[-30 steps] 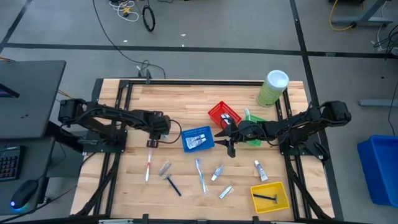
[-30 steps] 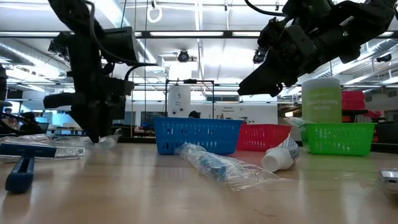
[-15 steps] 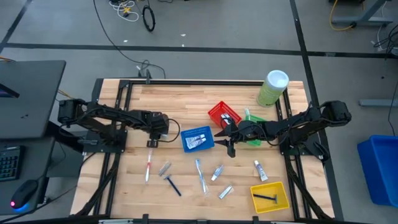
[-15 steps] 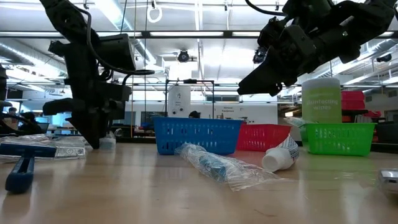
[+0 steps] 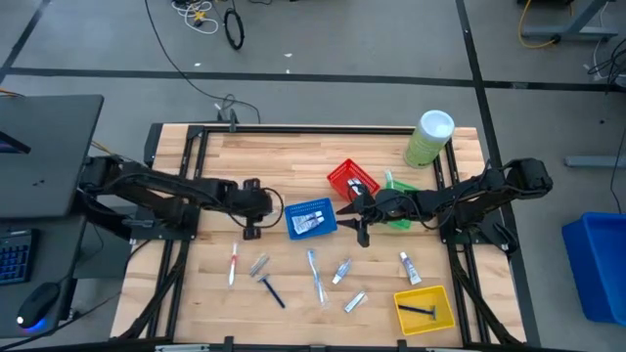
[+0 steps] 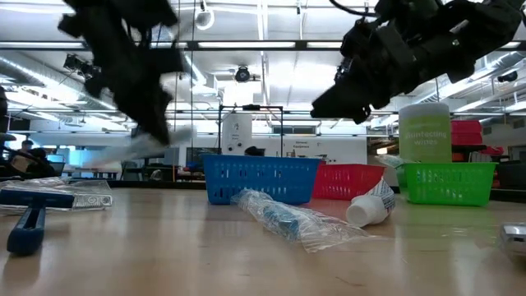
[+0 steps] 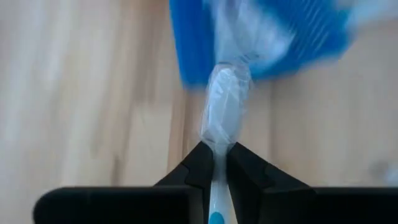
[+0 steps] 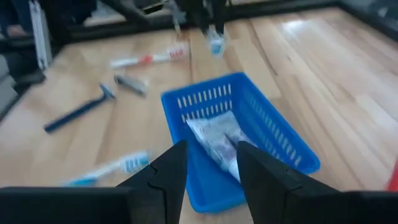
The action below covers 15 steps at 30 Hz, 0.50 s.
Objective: Pick & Place Travel size toiletries
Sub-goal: Put the blue toothbrush into the green bin
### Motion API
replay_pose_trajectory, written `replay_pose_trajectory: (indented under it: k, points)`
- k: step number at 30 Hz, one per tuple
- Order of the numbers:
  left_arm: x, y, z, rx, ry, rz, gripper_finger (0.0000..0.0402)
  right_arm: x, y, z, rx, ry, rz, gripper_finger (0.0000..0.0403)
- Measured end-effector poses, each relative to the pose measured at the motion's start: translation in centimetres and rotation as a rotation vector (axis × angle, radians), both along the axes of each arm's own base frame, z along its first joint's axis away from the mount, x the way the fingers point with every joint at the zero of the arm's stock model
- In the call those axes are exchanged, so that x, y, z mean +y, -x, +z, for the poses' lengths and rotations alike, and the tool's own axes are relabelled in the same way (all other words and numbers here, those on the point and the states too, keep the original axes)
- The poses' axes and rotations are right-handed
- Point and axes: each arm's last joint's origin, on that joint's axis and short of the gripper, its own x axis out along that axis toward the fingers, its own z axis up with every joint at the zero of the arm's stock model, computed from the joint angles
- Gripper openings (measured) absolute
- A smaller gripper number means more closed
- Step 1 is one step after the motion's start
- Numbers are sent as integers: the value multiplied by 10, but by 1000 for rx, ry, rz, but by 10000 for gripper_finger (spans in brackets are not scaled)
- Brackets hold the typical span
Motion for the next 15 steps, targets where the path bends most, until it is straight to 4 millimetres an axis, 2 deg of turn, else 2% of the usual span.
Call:
replay_pose_trajectory:
  k: [4, 10, 12, 15]
  points:
    - [-16, -10, 37, -248, -26, -27, 46, 6, -3, 10, -116, -8, 24, 159]
    - [-31, -26, 79, -714, -5, 0, 27, 20, -10, 20, -293, -3, 76, 181]
    - [-34, -32, 89, -851, 19, 5, 33, 23, -14, 19, -339, -44, 73, 185]
    - [-38, -38, 95, -960, 64, -37, 43, 24, -18, 19, -419, -122, 14, 188]
